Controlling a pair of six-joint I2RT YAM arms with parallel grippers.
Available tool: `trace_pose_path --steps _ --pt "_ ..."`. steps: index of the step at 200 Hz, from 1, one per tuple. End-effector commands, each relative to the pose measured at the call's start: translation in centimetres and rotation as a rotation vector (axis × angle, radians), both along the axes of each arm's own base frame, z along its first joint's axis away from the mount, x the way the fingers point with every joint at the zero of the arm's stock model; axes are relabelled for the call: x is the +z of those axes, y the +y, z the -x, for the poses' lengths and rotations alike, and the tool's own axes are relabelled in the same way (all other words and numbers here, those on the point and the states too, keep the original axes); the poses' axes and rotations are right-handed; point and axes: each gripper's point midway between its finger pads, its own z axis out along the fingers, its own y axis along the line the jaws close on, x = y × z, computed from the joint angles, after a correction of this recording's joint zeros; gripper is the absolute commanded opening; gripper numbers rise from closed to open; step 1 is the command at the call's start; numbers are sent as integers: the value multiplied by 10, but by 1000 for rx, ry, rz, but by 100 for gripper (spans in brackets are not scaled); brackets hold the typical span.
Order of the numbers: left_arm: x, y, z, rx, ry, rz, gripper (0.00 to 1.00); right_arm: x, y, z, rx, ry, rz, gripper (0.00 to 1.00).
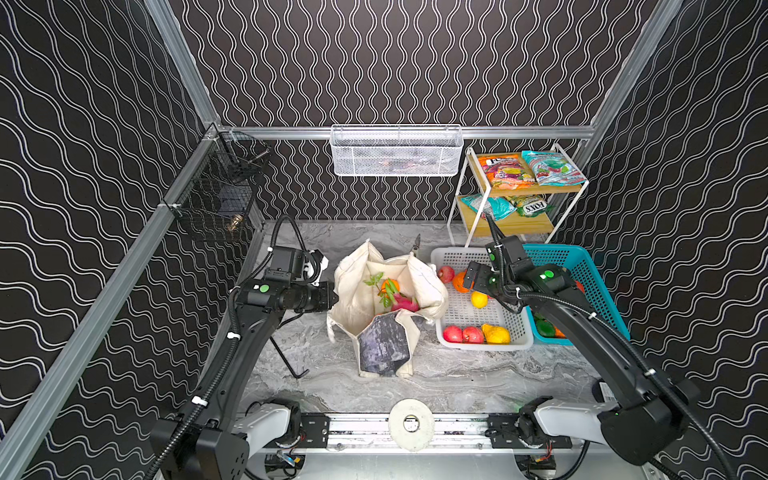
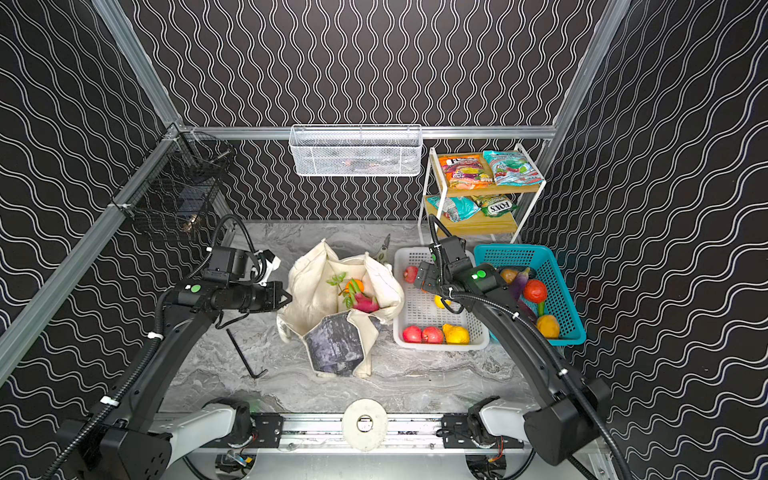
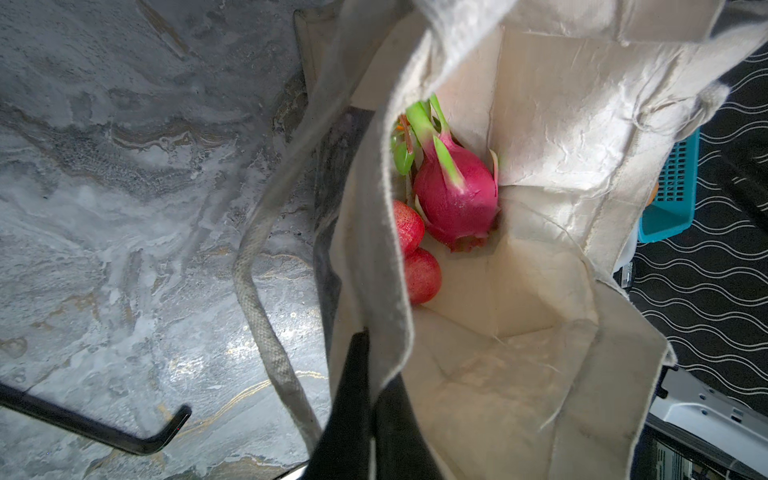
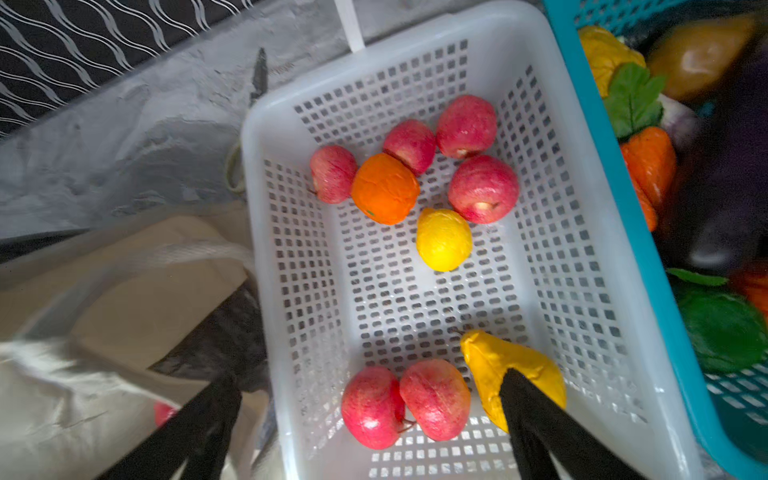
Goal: Place the food into the grocery bag and tie it
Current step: 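Lower the right gripper into the white basket toward the yellow pear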
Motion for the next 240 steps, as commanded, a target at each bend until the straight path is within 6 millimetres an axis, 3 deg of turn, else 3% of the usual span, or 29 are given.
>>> trace_pose_path --steps 1,45,115,166,240 --pt "1 0 0 -5 -10 0 0 -20 -16 14 -46 107 24 99" --pt "2 -1 -1 -6 -19 3 0 -46 -45 25 -172 247 19 99" --pt "1 -1 -2 -21 -18 -7 0 -79 -42 31 -262 353 -80 99" --pt "1 -2 -3 -31 -28 -8 0 -99 -60 40 -370 416 8 99" --pt "-5 0 -2 -25 -23 -15 0 -121 -70 47 -427 508 86 99"
